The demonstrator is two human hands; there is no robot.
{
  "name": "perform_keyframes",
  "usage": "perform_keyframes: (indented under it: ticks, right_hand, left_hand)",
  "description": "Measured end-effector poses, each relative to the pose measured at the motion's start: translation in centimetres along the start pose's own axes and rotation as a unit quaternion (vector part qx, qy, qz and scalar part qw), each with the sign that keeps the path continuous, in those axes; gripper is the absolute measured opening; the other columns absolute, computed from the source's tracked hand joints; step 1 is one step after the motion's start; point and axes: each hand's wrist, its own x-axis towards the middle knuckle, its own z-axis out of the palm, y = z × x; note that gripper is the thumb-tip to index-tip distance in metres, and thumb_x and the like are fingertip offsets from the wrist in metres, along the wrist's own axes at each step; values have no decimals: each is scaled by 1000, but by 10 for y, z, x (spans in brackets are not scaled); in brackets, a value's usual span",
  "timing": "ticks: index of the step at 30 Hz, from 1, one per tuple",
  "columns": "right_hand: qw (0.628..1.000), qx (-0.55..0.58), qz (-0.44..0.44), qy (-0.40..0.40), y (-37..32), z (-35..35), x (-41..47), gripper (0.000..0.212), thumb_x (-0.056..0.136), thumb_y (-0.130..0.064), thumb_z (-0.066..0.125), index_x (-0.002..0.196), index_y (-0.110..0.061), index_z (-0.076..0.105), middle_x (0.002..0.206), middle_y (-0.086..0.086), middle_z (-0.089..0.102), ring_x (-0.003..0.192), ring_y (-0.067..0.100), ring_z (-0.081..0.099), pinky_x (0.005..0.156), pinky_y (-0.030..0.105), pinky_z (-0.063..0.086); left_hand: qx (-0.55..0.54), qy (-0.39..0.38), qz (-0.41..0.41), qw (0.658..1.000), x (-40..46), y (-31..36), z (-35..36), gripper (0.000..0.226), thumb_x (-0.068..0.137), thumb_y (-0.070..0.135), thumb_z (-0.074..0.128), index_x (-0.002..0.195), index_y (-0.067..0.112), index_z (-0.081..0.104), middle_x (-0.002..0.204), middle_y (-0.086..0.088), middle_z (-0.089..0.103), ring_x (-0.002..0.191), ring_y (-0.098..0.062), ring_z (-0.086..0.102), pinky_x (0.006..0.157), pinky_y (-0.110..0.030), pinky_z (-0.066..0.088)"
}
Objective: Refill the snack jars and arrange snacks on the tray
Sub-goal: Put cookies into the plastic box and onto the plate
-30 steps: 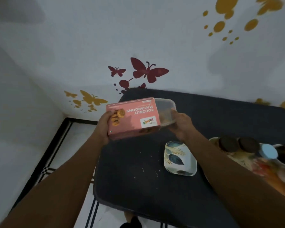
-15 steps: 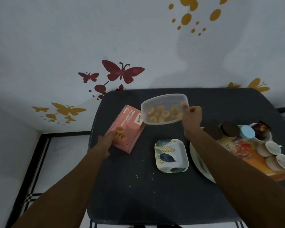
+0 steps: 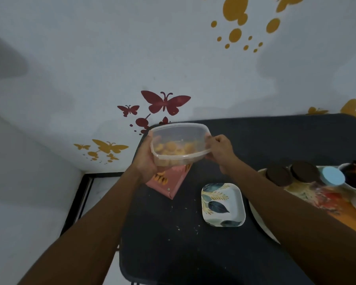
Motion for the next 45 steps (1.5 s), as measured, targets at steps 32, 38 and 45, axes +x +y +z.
perform_keyframes:
  ticks: [32, 38, 45]
  right_hand:
    - [819, -357, -413, -177, -47, 63, -24, 80, 78, -65, 74, 146, -32, 46, 150, -9, 49, 135, 14, 48, 108, 32, 37]
    - [807, -377, -404, -210, -45, 61, -16, 57, 99, -47, 60, 151, -29, 44, 151, -6, 52, 131, 19, 56, 106, 30, 41]
    - [822, -353, -370, -250, -36, 56, -9, 46, 103, -47, 49, 147, -34, 50, 143, -6, 59, 122, 14, 62, 99, 24, 46]
  left_hand:
    - [-236, -97, -76, 964, 43, 24, -20, 64, 91, 55, 62, 142, 16, 60, 122, -20, 70, 107, -37, 70, 83, -50, 57]
    - [-212, -120, -83, 966, 40, 23, -29, 59, 87, 49, 69, 136, 18, 59, 118, -17, 68, 100, -28, 68, 79, -39, 58]
    - [-201, -104, -93, 970, 44, 17, -50, 70, 82, 45, 74, 145, 20, 54, 128, -18, 64, 114, -30, 63, 96, -45, 53]
